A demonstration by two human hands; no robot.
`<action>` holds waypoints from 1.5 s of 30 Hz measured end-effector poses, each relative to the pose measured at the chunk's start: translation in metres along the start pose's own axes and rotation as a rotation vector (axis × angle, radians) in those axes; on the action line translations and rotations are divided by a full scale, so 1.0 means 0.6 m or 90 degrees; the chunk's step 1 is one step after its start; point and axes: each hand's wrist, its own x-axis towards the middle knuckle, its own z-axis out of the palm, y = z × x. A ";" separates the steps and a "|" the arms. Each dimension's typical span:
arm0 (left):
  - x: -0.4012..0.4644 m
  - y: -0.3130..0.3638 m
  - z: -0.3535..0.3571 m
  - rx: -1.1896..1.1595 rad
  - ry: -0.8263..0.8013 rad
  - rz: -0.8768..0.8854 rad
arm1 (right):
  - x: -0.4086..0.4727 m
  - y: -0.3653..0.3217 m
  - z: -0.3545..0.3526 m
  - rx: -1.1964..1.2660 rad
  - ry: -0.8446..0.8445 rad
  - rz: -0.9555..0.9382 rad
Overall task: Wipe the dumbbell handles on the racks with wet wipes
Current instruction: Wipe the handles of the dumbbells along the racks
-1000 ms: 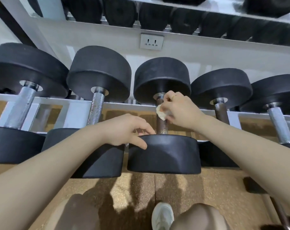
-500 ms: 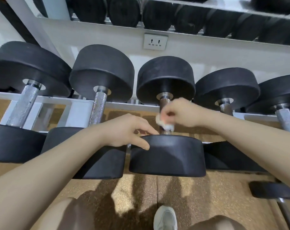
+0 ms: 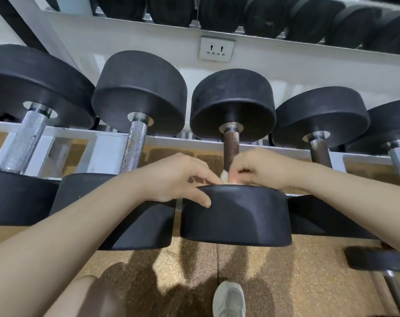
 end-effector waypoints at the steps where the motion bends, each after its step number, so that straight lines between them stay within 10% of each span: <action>1: 0.001 0.000 0.000 0.000 -0.001 0.000 | -0.010 -0.003 0.005 0.037 -0.056 0.012; 4: 0.002 -0.001 -0.001 0.001 0.000 0.006 | -0.010 0.006 0.001 0.109 -0.064 0.048; 9: 0.000 -0.001 -0.001 0.000 -0.003 0.017 | 0.029 0.034 -0.009 -0.087 0.298 0.138; 14: 0.000 0.000 -0.002 -0.018 -0.008 0.020 | 0.035 0.046 0.002 -0.057 0.279 0.091; 21: 0.001 -0.005 -0.002 0.005 -0.001 0.031 | -0.021 0.035 0.015 0.147 -0.063 0.061; 28: 0.003 -0.008 -0.001 -0.017 -0.004 0.012 | 0.044 0.058 0.011 0.139 0.412 0.244; 33: 0.007 -0.007 -0.006 -0.078 -0.012 -0.021 | 0.050 0.067 0.010 0.158 0.360 0.177; 36: 0.009 -0.005 -0.008 -0.096 -0.017 -0.030 | 0.016 0.069 0.014 0.146 0.152 0.081; 40: 0.014 -0.004 -0.007 -0.117 -0.013 -0.045 | -0.016 0.058 0.036 0.285 -0.103 0.101; 45: 0.012 -0.001 -0.003 -0.098 0.000 -0.057 | 0.031 0.088 0.010 0.767 0.196 0.438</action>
